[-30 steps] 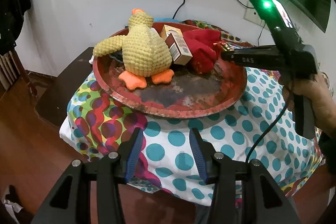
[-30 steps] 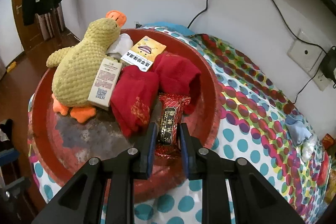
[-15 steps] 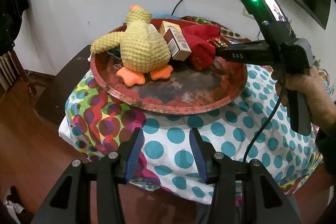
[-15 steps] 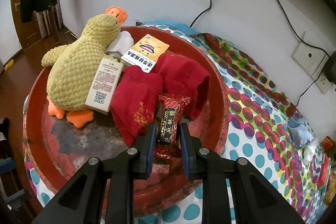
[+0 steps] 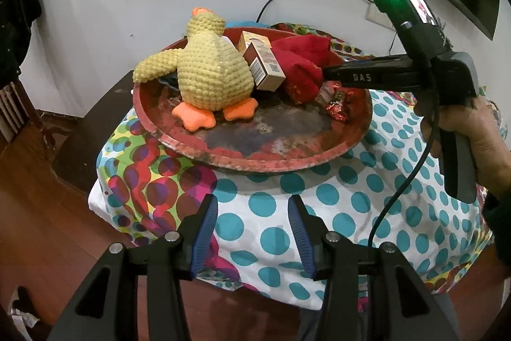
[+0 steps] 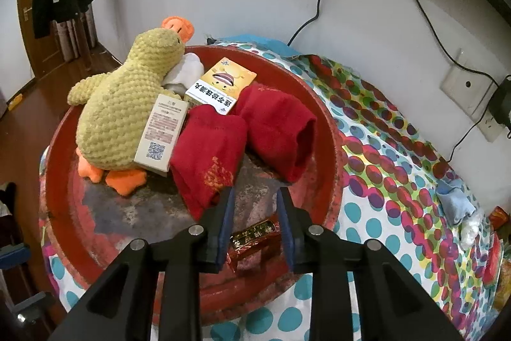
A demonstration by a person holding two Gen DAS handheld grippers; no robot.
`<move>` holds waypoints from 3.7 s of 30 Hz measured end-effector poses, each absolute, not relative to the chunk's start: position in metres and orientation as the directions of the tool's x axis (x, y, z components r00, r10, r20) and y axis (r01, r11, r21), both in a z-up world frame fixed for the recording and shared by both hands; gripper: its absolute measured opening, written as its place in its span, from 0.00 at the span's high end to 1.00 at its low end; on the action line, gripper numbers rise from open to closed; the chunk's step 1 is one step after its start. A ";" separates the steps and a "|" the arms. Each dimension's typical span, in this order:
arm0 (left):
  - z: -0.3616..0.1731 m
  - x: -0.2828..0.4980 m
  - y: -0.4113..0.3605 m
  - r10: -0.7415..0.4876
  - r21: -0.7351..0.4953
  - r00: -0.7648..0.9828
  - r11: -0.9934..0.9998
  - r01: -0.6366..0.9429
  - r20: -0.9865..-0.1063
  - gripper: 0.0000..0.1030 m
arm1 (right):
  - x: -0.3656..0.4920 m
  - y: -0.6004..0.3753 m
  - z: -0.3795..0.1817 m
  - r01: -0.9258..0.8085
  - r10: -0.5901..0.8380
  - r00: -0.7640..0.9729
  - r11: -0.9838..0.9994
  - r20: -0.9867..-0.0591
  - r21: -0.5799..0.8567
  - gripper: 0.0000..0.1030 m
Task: Organize objects
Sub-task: 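Move the right gripper to the clear plastic bag and grasp it, then grasp the light blue cloth with the left gripper while the right gripper holds the plastic bag, then carry the light blue cloth to the red tray and release it with the left gripper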
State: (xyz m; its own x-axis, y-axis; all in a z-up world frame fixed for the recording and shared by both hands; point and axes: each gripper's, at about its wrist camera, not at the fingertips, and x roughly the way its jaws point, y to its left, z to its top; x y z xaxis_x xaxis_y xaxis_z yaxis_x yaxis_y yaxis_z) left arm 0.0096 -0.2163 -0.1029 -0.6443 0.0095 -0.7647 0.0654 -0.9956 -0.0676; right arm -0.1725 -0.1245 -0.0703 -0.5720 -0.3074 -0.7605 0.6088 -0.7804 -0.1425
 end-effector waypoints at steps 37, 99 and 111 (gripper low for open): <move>-0.099 -0.018 -0.099 0.093 0.054 -0.638 -0.977 -0.208 -0.765 0.55 | -0.321 0.209 -0.105 0.064 -0.052 -0.641 -0.998 -0.766 0.015 0.63; -0.143 -0.355 0.168 0.165 -0.097 -0.571 -0.984 -0.148 -0.804 0.80 | -0.262 0.242 -0.121 0.232 -0.206 -0.595 -0.969 -0.777 0.079 0.64; -0.108 -0.303 0.128 0.167 -0.072 -0.618 -0.982 -0.176 -0.769 0.82 | -0.263 0.241 -0.121 0.234 -0.179 -0.598 -0.971 -0.782 0.043 0.64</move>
State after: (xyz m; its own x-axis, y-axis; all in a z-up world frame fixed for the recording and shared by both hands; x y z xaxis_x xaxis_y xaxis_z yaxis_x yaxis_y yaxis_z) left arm -0.3029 0.1281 -0.1076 -0.6176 0.1673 -0.7685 -0.1760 -0.9817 -0.0722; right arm -0.2627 0.2409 -0.1210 -0.5975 -0.1788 -0.7817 0.2344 -0.9712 0.0430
